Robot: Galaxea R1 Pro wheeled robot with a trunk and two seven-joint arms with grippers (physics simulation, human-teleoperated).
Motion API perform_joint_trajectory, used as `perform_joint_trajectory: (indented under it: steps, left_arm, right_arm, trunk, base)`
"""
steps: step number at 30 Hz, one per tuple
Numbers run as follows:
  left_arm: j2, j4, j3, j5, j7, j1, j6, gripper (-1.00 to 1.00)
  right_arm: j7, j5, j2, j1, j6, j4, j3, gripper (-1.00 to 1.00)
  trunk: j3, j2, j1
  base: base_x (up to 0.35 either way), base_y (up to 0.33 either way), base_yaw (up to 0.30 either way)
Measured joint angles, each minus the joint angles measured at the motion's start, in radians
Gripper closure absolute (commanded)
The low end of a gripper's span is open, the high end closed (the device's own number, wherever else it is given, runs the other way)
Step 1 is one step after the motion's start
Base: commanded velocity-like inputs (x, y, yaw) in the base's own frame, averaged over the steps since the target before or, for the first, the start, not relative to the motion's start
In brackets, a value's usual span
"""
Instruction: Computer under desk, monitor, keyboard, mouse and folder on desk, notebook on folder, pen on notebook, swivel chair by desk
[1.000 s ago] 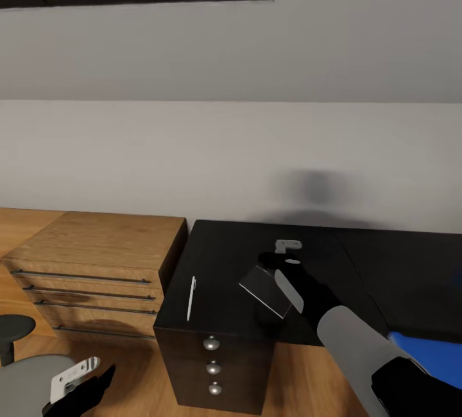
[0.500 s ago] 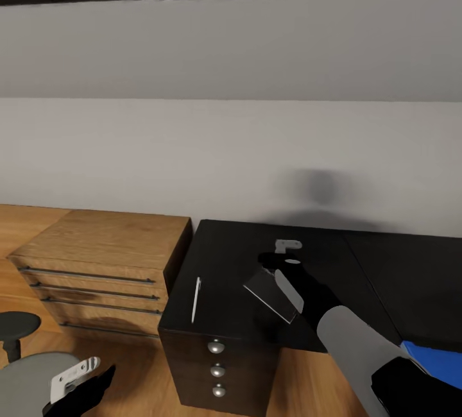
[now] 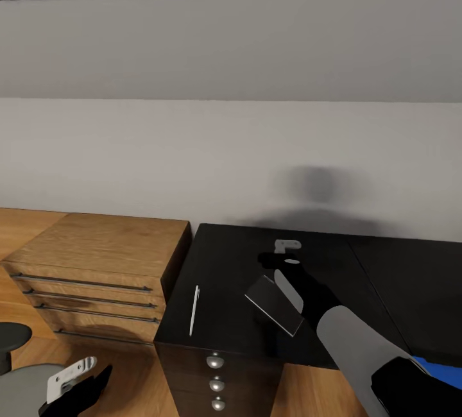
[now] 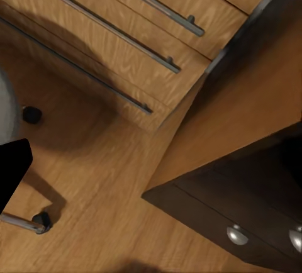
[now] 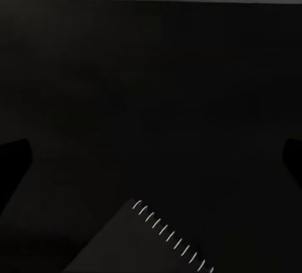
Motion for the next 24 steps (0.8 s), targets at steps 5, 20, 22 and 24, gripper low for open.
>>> perform_joint_trajectory:
  steps: [5,20,22,24]
  left_arm:
    - [0.0,0.0,0.016,0.001,0.0,0.0,0.001,-1.0]
    - [-0.003,-0.005,0.02,0.0,0.001,0.0,0.0,-1.0]
    - [-0.003,-0.006,0.02,0.0,0.001,0.0,0.0,-1.0]
    - [-0.004,-0.006,0.02,0.0,0.002,0.0,0.0,-1.0]
  right_arm:
    - [0.0,0.0,0.0,0.0,0.0,0.0,-0.001,-1.0]
    - [-0.001,-0.001,-0.001,0.0,0.003,0.0,-0.001,-1.0]
    - [-0.001,-0.001,-0.001,0.0,0.004,0.0,-0.001,-1.0]
    - [-0.001,-0.001,-0.001,0.0,0.004,0.0,-0.002,-1.0]
  trunk:
    - [0.0,0.0,0.0]
    - [0.0,0.0,0.0]
    - [0.0,0.0,0.0]
    - [-0.003,-0.007,0.004]
  base:
    - [0.001,0.0,0.0]
    - [0.0,0.0,0.0]
    - [0.0,0.0,0.0]
    - [0.0,0.0,0.0]
